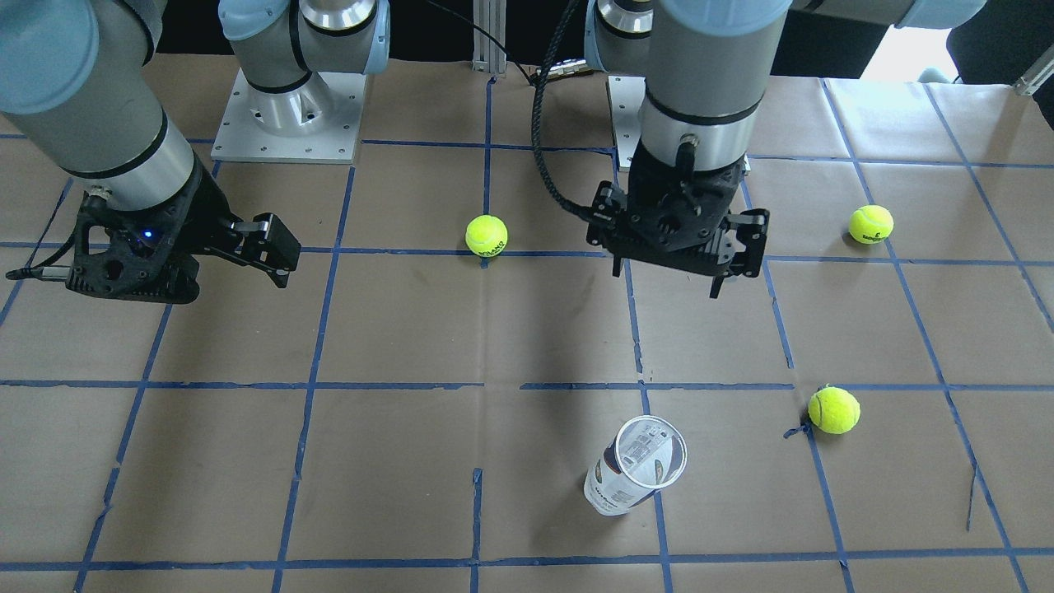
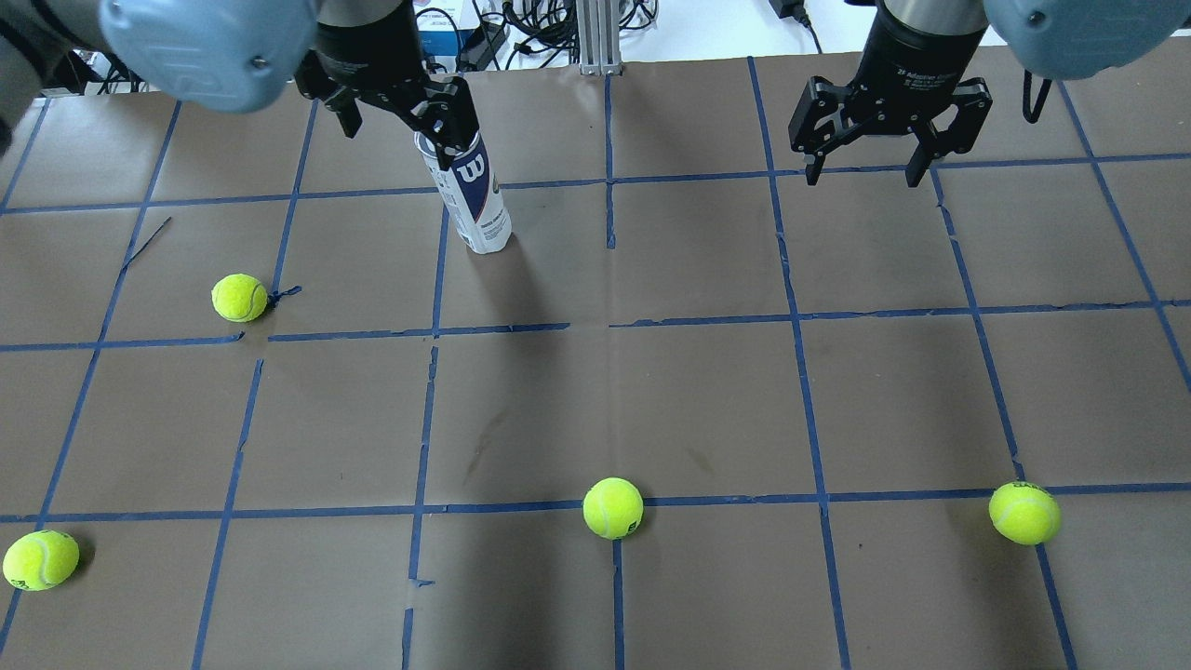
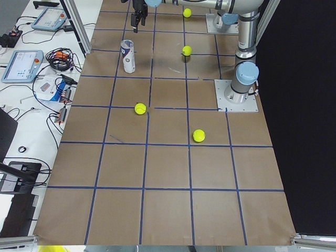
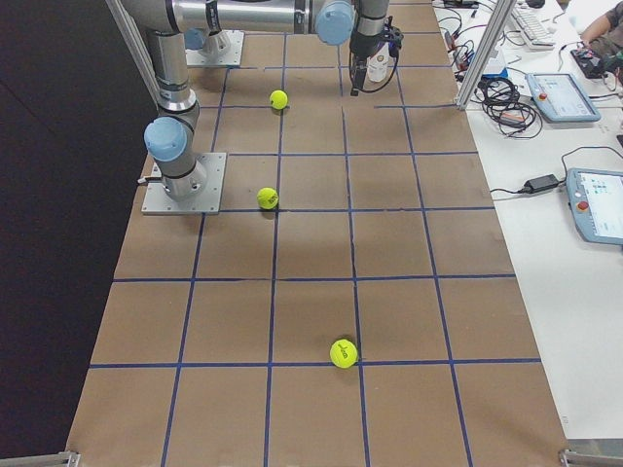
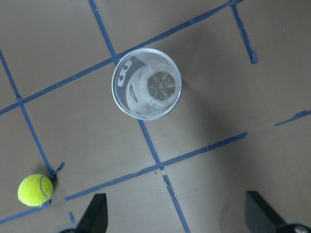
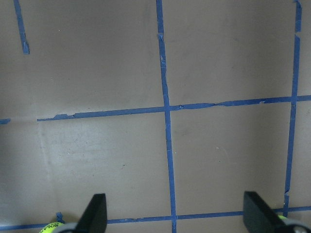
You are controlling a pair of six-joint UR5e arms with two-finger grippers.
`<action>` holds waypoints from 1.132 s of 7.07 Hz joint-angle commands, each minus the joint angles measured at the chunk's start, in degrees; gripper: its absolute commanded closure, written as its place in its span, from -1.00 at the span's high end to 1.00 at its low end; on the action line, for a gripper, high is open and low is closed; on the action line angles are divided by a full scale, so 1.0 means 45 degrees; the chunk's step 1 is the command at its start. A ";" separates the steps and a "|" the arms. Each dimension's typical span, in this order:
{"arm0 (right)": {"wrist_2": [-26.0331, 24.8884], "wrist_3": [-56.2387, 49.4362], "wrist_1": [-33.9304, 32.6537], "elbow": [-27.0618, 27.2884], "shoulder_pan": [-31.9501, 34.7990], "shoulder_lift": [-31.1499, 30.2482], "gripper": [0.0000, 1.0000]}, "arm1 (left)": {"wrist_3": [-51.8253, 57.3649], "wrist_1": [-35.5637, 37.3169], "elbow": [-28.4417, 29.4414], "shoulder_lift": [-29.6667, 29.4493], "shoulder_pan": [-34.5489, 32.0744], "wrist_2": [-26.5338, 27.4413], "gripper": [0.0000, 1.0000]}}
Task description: Lift up tennis ball bucket
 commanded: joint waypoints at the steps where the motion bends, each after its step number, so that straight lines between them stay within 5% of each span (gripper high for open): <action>1: -0.0024 -0.0014 0.0006 -0.0002 -0.0006 0.0001 1.00 | -0.0306 -0.1140 -0.0353 0.1017 0.1418 -0.1287 1.00; 8: -0.0043 -0.0033 -0.0014 0.0018 0.0014 0.0001 1.00 | -0.1908 -0.1046 -0.0472 0.1157 0.1482 -0.1270 1.00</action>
